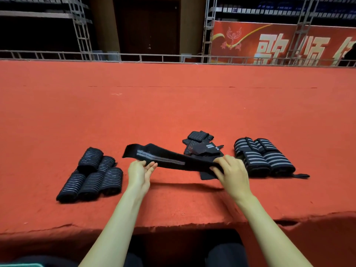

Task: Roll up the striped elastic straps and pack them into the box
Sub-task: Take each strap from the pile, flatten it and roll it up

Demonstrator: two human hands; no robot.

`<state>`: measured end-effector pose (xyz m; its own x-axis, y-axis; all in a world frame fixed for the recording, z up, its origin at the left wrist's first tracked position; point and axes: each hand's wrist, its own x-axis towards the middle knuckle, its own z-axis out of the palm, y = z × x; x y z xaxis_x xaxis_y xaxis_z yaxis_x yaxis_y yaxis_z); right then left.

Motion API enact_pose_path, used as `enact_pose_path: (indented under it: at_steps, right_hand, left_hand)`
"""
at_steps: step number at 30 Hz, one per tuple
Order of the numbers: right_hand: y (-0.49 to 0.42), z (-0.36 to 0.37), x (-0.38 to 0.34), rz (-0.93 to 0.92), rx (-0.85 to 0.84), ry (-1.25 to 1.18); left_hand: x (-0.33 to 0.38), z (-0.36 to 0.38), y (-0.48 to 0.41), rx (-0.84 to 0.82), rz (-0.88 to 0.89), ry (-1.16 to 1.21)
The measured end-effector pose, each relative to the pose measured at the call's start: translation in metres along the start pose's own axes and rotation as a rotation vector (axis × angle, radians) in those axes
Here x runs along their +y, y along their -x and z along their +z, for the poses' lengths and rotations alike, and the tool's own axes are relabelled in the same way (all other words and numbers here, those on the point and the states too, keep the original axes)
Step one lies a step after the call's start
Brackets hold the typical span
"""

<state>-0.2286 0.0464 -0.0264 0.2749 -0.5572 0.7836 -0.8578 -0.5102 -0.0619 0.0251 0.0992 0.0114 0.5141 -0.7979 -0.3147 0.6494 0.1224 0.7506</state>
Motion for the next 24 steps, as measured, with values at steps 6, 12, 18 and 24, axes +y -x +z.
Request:
enact_pose_path:
  at_steps: [6, 12, 18, 24]
  right_hand:
    - [0.031, 0.006, 0.012, -0.036, -0.339, -0.011]
    - [0.064, -0.002, 0.021, 0.123, -0.341, -0.164]
    - [0.089, -0.013, 0.009, 0.407, -0.300, -0.271]
    - [0.100, -0.007, 0.016, 0.285, -0.249, -0.171]
  left_hand:
    - [0.008, -0.033, -0.003, -0.065, 0.042, -0.253]
    - [0.003, -0.068, 0.002, -0.035, 0.090, -0.426]
    - [-0.007, -0.099, 0.023, 0.089, 0.401, -0.834]
    - [-0.015, -0.117, 0.039, -0.043, 0.608, -1.100]
